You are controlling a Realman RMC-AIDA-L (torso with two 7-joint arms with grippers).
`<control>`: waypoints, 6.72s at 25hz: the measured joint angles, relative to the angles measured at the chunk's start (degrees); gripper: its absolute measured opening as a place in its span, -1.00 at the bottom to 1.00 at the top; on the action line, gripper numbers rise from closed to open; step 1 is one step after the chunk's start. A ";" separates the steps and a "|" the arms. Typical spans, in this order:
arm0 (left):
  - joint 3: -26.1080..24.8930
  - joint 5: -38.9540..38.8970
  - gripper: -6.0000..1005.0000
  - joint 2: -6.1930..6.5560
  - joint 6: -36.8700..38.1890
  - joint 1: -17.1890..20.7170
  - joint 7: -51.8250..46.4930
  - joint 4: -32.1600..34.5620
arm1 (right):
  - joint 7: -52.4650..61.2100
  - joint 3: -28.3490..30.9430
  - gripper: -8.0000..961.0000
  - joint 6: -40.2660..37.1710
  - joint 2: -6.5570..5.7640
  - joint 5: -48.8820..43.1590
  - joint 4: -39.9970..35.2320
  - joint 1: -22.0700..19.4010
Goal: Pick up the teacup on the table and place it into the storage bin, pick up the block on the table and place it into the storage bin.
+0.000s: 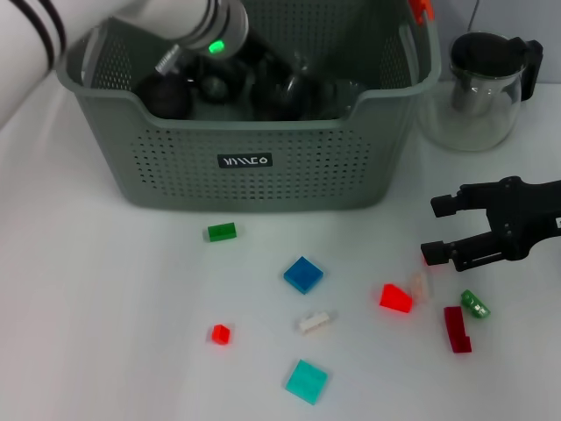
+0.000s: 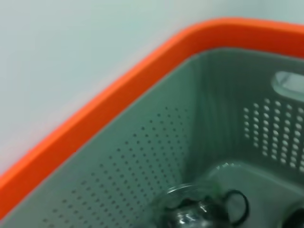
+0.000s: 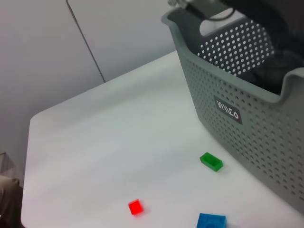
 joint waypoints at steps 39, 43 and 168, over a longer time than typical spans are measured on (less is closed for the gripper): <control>-16.10 -58.05 0.48 -1.46 62.28 37.05 56.99 15.09 | -0.62 0.27 1.00 -4.90 -1.50 -14.24 -5.61 1.46; -17.06 -55.87 0.63 -1.55 60.48 37.87 61.81 11.35 | -1.36 -0.02 1.00 -4.47 -0.06 -20.57 -7.93 2.14; -29.00 -51.16 0.83 -0.63 57.12 40.09 62.52 4.68 | 5.60 -7.93 0.97 -9.26 4.20 -18.06 -26.85 2.77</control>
